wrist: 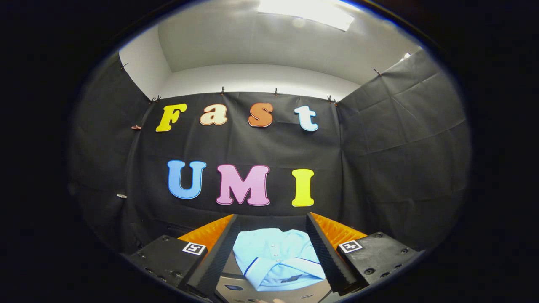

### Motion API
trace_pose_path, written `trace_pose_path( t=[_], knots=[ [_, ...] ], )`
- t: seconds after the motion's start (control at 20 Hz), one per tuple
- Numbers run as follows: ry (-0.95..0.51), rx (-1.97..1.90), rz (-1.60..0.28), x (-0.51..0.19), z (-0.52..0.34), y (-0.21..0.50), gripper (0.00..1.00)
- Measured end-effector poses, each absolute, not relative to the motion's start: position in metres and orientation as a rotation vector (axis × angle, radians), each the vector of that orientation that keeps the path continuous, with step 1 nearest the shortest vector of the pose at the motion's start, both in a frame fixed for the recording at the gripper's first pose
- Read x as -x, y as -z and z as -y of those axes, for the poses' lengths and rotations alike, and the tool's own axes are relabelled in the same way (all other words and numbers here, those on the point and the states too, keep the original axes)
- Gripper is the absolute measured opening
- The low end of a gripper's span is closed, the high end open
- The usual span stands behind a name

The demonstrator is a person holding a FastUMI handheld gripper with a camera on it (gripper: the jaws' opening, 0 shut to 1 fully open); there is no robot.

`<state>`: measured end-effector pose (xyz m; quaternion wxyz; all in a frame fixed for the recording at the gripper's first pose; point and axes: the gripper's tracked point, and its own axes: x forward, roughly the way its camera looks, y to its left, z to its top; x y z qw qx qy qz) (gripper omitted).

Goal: Put the clothes into the washing machine and then close the washing machine lid.

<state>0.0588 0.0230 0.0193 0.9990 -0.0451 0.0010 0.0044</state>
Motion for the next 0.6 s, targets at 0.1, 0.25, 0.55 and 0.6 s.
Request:
trace_pose_path(
  t=[0.1,0.25,0.55,0.6],
  knots=[
    [-0.002,0.084,-0.008,-0.073,-0.021,-0.021,0.98],
    [0.0,0.072,-0.01,-0.1,-0.02,-0.026,0.98],
    [-0.004,0.093,-0.121,-0.164,-0.017,-0.002,0.98],
    [0.001,0.099,-0.136,-0.176,-0.015,0.0,0.98]
  ],
)
